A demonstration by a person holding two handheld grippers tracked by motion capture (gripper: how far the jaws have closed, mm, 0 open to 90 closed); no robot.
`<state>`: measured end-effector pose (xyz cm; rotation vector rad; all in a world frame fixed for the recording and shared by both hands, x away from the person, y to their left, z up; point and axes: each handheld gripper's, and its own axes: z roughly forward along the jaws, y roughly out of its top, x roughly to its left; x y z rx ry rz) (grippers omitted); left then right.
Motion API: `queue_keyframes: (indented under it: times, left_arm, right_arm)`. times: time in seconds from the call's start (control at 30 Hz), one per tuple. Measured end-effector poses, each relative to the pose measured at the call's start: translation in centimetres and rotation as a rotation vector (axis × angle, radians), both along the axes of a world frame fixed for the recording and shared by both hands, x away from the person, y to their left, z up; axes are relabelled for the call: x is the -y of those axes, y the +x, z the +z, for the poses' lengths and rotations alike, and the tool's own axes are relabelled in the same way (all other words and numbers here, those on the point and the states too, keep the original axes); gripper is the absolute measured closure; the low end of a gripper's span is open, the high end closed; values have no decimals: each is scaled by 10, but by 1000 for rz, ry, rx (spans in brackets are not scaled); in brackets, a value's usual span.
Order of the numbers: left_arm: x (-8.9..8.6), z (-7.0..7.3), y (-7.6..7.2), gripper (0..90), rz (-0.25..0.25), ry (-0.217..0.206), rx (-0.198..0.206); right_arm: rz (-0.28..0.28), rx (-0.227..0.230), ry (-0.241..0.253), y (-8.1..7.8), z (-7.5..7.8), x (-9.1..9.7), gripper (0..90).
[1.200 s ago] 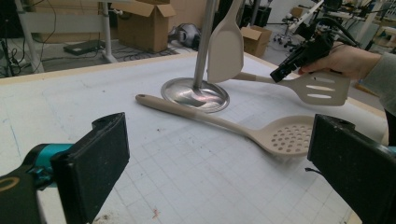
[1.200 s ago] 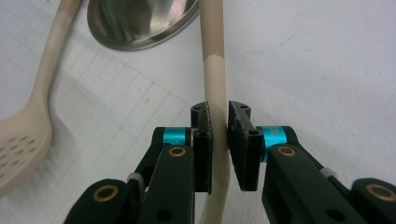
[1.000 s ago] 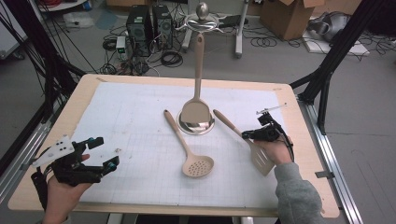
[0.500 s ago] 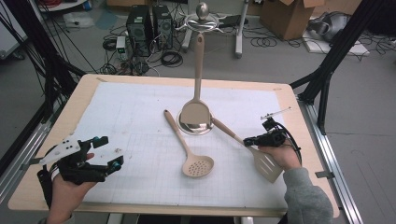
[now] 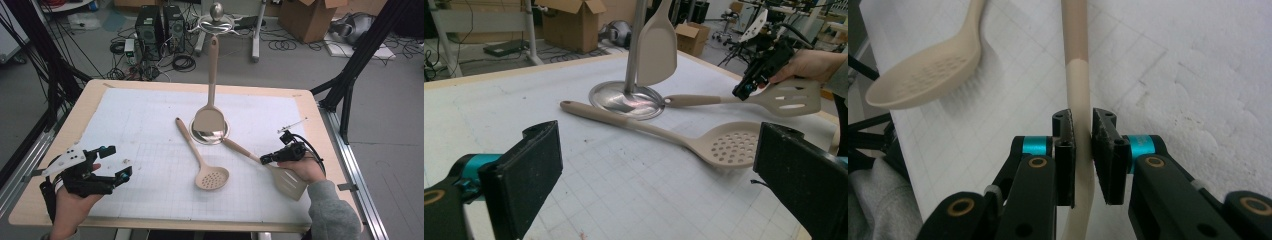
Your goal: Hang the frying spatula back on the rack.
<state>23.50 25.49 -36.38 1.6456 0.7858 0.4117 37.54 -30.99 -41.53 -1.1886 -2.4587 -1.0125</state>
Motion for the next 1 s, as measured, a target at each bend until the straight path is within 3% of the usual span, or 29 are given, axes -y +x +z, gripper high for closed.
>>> queue_keyframes:
  times: [0.07, 0.13, 0.57, 1.0]
  left_arm:
    - [0, 0, 0, 60, 2, 0, 1]
    - [0, -1, 0, 60, 0, 3, -1]
    - [3, -2, 1, 60, -2, 10, -5]
    - [3, -3, 2, 61, 0, 15, -10]
  right_arm:
    - [6, -16, -1, 1, -4, 2, 805]
    - [17, 0, -1, 2, -8, 3, 804]
    - [46, -18, 36, 7, -17, 10, 798]
    - [104, 13, 49, 12, -23, 13, 776]
